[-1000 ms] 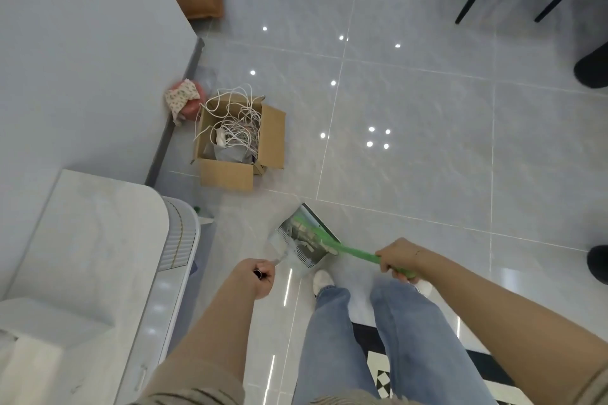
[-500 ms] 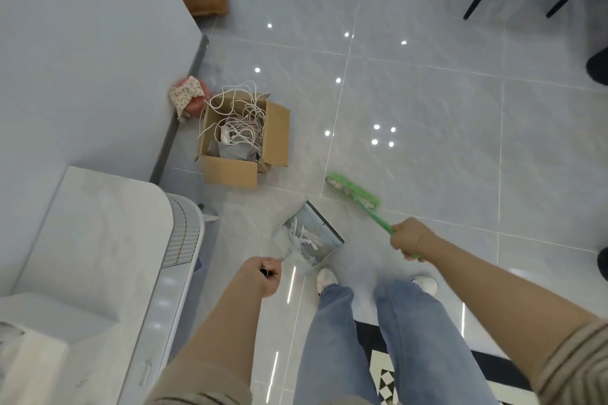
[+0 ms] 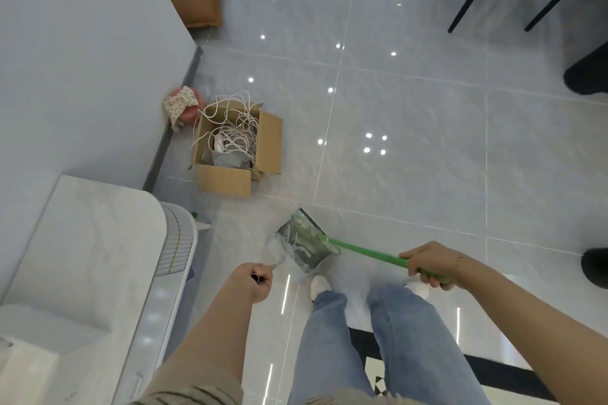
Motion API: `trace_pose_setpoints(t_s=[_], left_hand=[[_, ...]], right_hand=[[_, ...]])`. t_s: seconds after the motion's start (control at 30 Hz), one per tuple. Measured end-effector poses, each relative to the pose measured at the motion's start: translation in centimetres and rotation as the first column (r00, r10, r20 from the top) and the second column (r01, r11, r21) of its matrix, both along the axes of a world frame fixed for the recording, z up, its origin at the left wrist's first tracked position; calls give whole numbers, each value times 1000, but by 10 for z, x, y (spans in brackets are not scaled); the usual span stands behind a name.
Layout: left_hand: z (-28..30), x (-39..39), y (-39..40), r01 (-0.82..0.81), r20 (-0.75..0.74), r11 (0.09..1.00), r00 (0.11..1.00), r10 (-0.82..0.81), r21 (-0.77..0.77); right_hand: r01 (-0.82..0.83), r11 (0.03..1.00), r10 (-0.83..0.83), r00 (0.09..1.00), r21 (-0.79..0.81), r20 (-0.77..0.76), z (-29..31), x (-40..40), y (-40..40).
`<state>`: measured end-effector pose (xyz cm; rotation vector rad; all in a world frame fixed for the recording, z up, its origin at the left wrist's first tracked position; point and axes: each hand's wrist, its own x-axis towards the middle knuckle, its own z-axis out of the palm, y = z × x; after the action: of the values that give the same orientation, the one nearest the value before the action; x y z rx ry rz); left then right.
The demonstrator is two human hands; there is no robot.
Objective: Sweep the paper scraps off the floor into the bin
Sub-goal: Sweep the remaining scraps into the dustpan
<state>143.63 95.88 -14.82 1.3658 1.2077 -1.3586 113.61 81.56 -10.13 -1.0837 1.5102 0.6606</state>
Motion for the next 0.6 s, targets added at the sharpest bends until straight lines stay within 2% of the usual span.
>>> trace_pose_setpoints(t_s=[0.1, 0.33, 0.43, 0.6], left_hand=[[-3, 1, 3, -41, 12, 999, 999, 41, -6], [-1, 24, 11, -184, 37, 981, 982, 187, -61], [-7, 38, 13, -254, 24, 965, 966, 256, -71], [-21, 60, 5, -267, 9, 964, 964, 267, -20]], right_hand=[[15, 998, -13, 1000, -55, 28, 11, -4, -6], [-72, 973, 79, 997, -220, 25, -1, 33, -54], [-119, 963, 121, 993, -241, -7, -13, 62, -75], [-226, 938, 214, 974, -262, -76, -46, 108, -93]])
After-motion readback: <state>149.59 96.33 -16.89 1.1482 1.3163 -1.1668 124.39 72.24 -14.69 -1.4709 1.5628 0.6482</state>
